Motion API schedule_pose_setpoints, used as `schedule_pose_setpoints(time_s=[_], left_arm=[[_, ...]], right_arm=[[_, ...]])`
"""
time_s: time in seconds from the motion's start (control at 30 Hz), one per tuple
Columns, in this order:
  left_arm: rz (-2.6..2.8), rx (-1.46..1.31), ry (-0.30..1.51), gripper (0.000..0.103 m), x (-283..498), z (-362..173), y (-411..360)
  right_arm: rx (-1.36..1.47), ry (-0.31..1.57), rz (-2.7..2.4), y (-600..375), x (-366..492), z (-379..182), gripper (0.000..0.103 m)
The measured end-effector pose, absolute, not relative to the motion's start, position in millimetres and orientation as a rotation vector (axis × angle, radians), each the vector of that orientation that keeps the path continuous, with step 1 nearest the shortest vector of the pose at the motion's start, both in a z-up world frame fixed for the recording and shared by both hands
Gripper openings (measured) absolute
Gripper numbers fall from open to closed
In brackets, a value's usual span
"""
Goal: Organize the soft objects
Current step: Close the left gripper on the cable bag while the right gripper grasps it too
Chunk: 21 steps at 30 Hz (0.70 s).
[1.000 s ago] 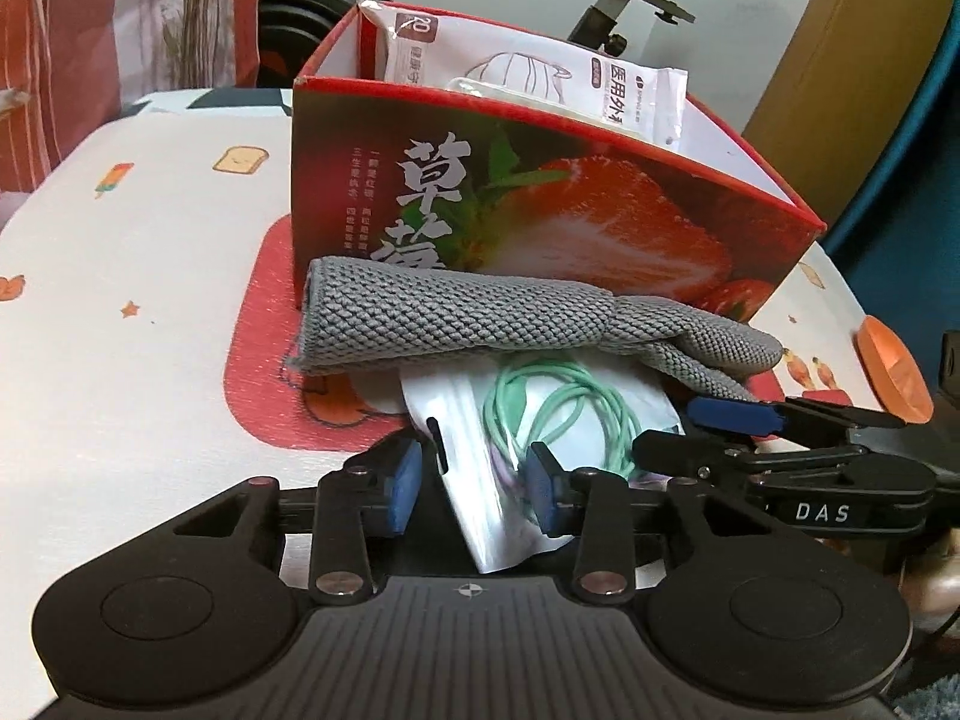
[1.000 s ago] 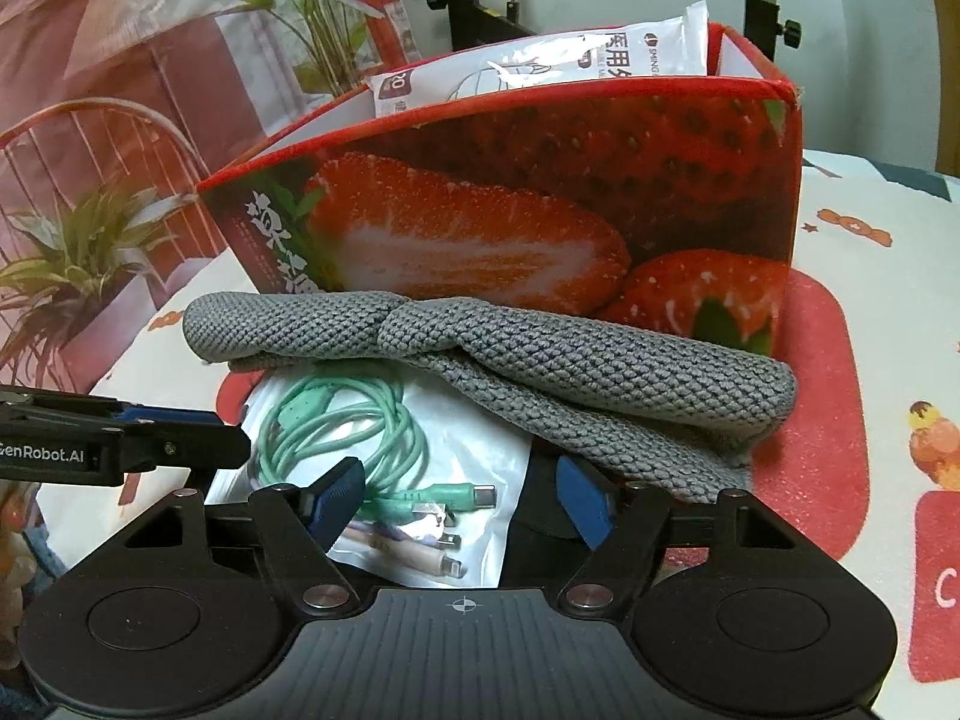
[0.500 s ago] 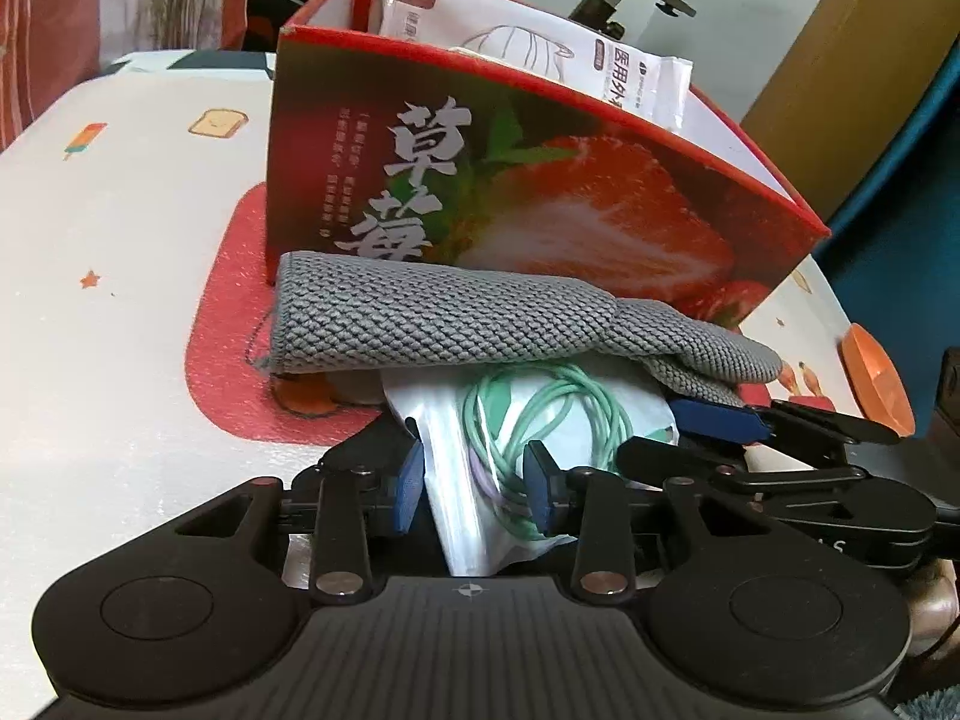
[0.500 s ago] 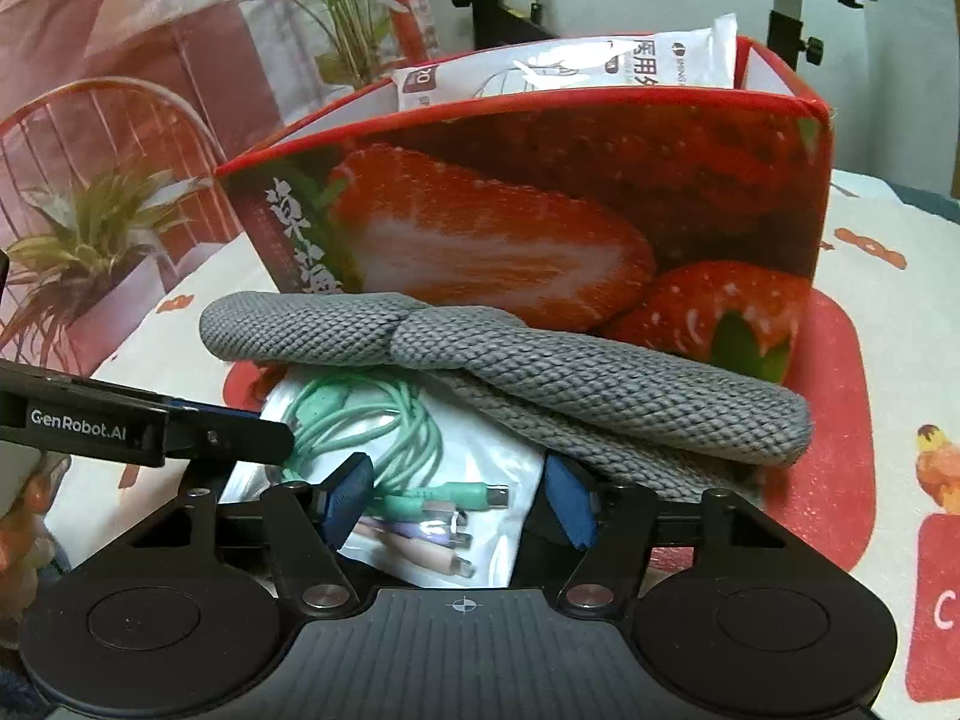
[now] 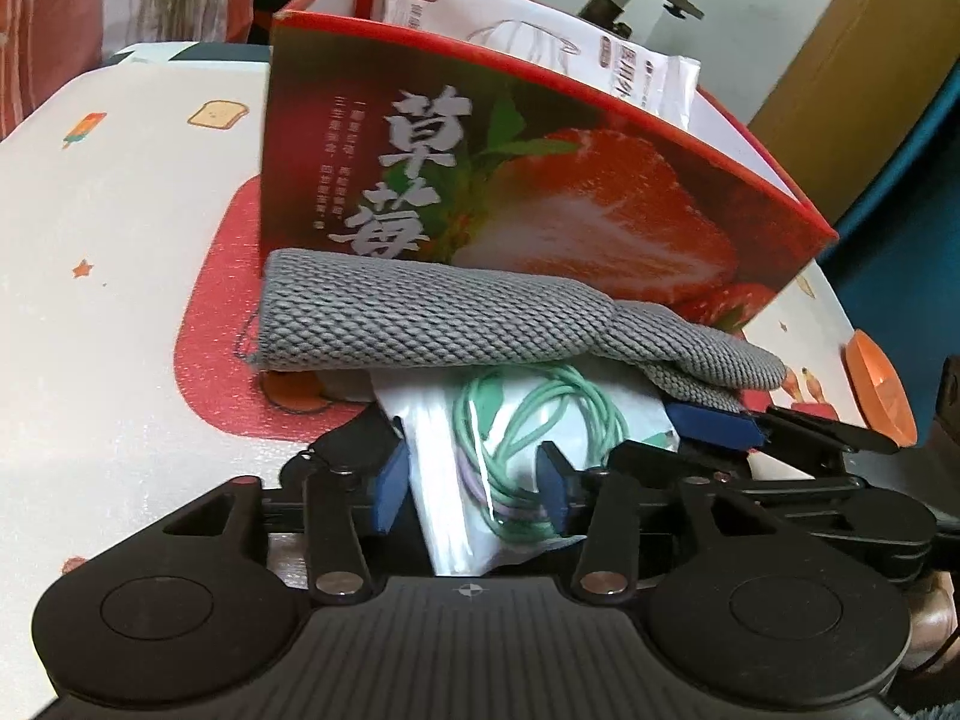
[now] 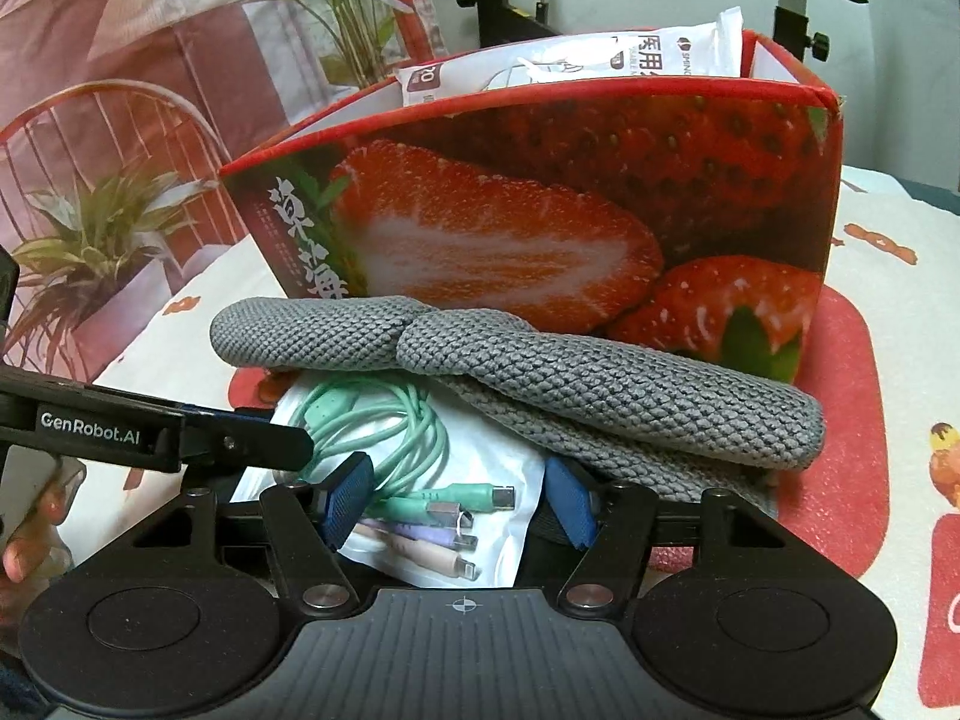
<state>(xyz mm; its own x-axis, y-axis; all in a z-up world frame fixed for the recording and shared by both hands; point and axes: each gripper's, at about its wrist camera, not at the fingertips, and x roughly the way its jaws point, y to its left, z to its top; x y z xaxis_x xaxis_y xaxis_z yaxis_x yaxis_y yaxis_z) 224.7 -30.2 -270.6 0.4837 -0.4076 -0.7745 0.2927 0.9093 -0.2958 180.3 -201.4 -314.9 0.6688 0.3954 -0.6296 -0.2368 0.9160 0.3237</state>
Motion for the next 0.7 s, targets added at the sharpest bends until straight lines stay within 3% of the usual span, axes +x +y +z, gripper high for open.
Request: schedule_pose_setpoints(time_s=[0.4,0.7], left_arm=[[-0.483,-0.203,0.949,0.051,215,-256,-23],[-0.444,-0.189,0.979,0.043,213,-256,-19]], right_arm=[[0.244,0.778,0.392,-197,175,-307,0.048],[0.310,0.786,0.402,-205,173,-301,0.032]])
